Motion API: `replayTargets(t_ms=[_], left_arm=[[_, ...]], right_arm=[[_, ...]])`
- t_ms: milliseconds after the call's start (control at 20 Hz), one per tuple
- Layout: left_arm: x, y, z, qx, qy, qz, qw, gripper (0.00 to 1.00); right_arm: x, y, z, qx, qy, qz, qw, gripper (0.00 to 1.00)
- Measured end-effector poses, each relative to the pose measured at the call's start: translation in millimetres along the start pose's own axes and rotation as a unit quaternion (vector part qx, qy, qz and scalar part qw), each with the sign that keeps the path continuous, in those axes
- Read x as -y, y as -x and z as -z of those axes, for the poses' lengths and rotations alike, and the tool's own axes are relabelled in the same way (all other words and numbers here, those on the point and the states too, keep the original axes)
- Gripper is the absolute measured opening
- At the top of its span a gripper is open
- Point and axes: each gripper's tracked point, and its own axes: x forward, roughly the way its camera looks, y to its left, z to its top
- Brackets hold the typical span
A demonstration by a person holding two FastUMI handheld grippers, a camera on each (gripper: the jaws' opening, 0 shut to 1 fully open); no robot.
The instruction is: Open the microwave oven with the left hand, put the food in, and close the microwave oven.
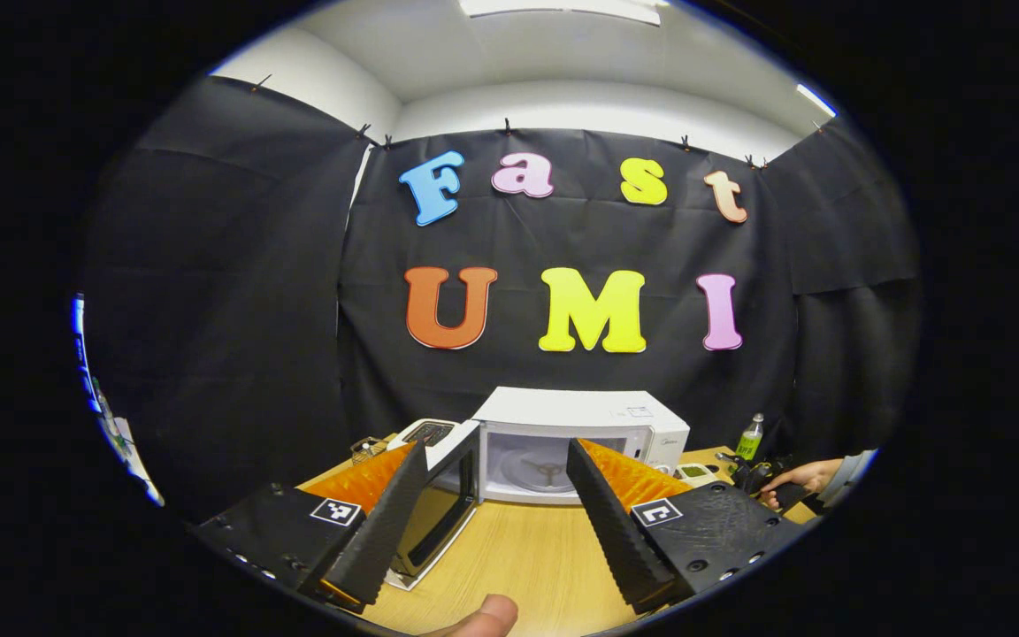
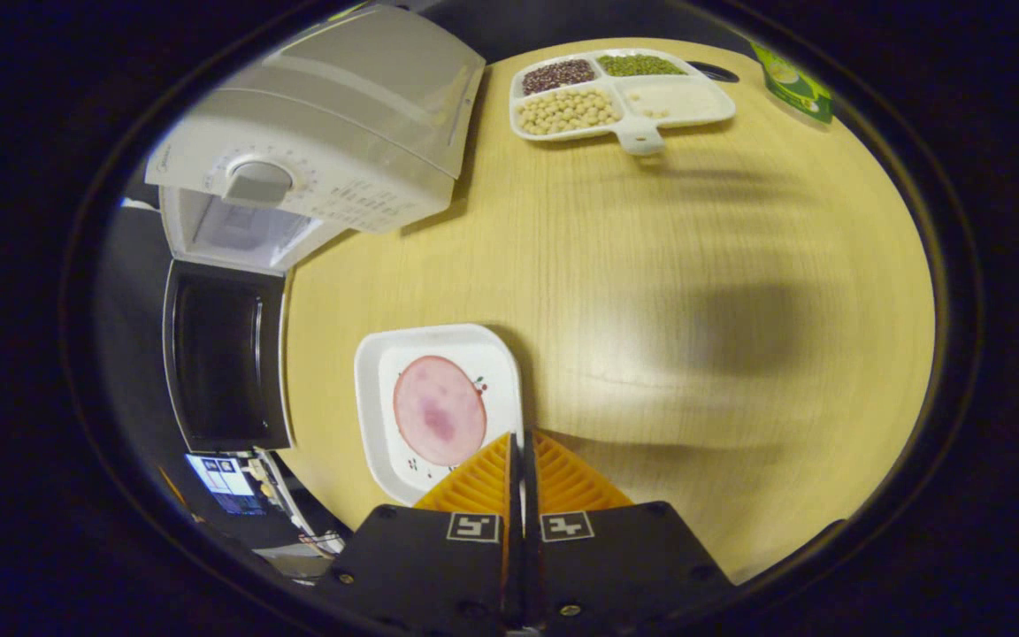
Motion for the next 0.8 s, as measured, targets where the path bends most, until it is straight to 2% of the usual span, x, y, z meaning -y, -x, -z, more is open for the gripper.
replayTargets(t_ms=[150, 200, 300, 400, 450, 600, 800], left_arm=[[-1, 2, -1, 0.004, 0.003, 0.001, 1.000, 0.95], [-3, 1, -3, 0.006, 0.010, 0.000, 1.000, 0.95], [-6, 1, -2, 0.007, 0.016, 0.001, 1.000, 0.95], [-9, 3, 0, 0.006, 0.012, 0.005, 1.000, 0.95], [-11, 4, 2, 0.006, 0.007, 0.004, 1.000, 0.95], [-18, 5, 7, 0.007, 0.000, 0.001, 1.000, 0.95], [-23, 8, 18, 0.001, 0.013, 0.026, 1.000, 0.94]], right_arm=[[-6, 3, 4, 0.008, -0.051, -0.036, 0.998, 0.04], [-7, 5, 3, 0.014, -0.058, -0.048, 0.997, 0.00], [-5, 8, 1, 0.034, -0.064, -0.054, 0.996, 0.04], [-10, 12, -1, 0.050, -0.073, -0.059, 0.994, 0.04], [-14, 14, -3, 0.057, -0.073, -0.064, 0.994, 0.00], [-45, 20, 2, 0.075, -0.089, -0.085, 0.990, 0.04], [-89, 12, 10, 0.098, -0.102, -0.091, 0.986, 0.04]])
